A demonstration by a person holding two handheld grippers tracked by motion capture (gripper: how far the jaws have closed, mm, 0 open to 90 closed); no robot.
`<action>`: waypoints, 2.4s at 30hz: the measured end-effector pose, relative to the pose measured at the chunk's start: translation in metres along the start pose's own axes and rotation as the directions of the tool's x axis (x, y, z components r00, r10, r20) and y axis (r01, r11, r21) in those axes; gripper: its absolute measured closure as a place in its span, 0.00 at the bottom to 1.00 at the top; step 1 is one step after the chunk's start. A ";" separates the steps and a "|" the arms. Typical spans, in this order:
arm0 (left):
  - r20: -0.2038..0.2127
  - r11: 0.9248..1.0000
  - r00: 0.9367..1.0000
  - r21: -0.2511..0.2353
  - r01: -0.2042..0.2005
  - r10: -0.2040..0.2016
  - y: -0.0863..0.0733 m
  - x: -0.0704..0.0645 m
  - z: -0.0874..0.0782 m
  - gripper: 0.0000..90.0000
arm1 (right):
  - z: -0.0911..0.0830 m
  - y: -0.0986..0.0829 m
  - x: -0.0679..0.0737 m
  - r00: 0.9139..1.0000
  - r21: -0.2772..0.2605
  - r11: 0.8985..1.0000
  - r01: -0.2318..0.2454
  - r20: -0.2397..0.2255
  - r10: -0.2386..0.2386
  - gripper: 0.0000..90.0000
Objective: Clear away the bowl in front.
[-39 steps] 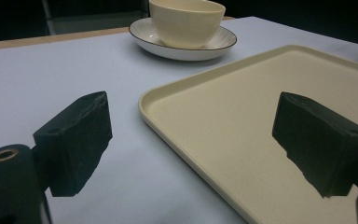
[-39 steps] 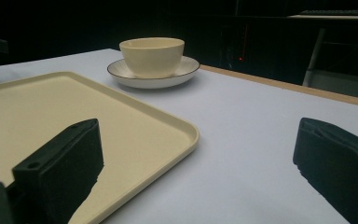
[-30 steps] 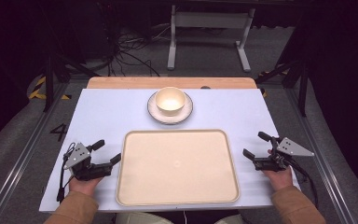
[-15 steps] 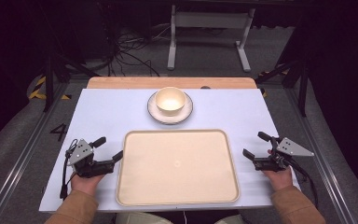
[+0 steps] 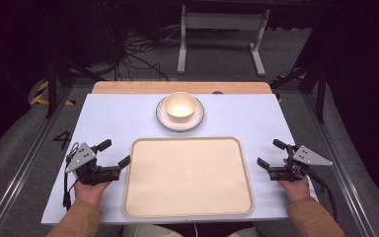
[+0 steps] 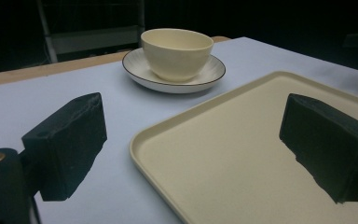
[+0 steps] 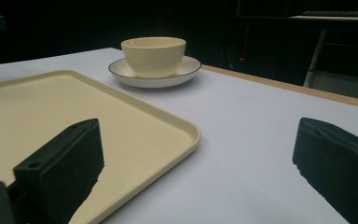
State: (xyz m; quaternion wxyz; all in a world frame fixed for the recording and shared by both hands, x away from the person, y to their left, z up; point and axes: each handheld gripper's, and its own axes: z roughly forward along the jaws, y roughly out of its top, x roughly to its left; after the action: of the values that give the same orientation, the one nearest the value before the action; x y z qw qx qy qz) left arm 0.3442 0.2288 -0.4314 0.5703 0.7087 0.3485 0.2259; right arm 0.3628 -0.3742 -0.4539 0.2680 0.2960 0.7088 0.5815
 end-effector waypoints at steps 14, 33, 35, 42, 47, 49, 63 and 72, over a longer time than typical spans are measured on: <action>0.047 1.000 0.999 -0.011 -0.011 0.011 0.013 -0.004 0.001 0.10 | 0.000 0.000 0.000 1.000 0.001 1.000 -0.003 -0.001 0.003 0.02; 0.114 1.000 0.993 0.000 0.023 -0.023 0.036 -0.003 0.044 0.11 | 0.000 0.000 0.000 1.000 0.000 1.000 -0.005 -0.001 0.005 0.02; 0.118 1.000 0.993 0.003 0.021 -0.021 0.037 -0.003 0.047 0.11 | 0.000 0.000 -0.001 1.000 0.001 1.000 -0.005 -0.002 0.005 0.02; 0.119 0.999 0.993 0.034 0.024 -0.028 0.048 -0.005 0.066 0.10 | 0.000 0.000 -0.001 1.000 0.002 1.000 -0.005 -0.002 0.005 0.02; 0.137 0.999 0.990 0.053 0.007 -0.014 0.055 -0.006 0.078 0.10 | 0.000 0.000 -0.001 1.000 0.002 1.000 -0.006 -0.003 0.006 0.02; 0.143 0.998 0.990 0.060 0.001 -0.010 0.058 -0.006 0.083 0.10 | 0.000 0.000 -0.001 1.000 0.002 1.000 -0.005 -0.003 0.005 0.02; 0.141 0.996 0.990 0.084 -0.033 0.021 0.073 -0.008 0.106 0.11 | 0.000 0.000 -0.001 1.000 0.003 1.000 -0.006 -0.006 0.006 0.02; 0.165 0.995 0.986 0.093 -0.046 0.030 0.084 -0.009 0.125 0.11 | 0.000 0.000 -0.001 1.000 0.002 1.000 -0.005 -0.007 0.005 0.02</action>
State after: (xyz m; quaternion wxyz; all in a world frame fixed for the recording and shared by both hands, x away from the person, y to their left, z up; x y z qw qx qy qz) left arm 0.4477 0.1314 -0.3805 0.5576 0.7581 0.2974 0.1607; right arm 0.3636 -0.3746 -0.4539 0.2637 0.2961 0.7096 0.5825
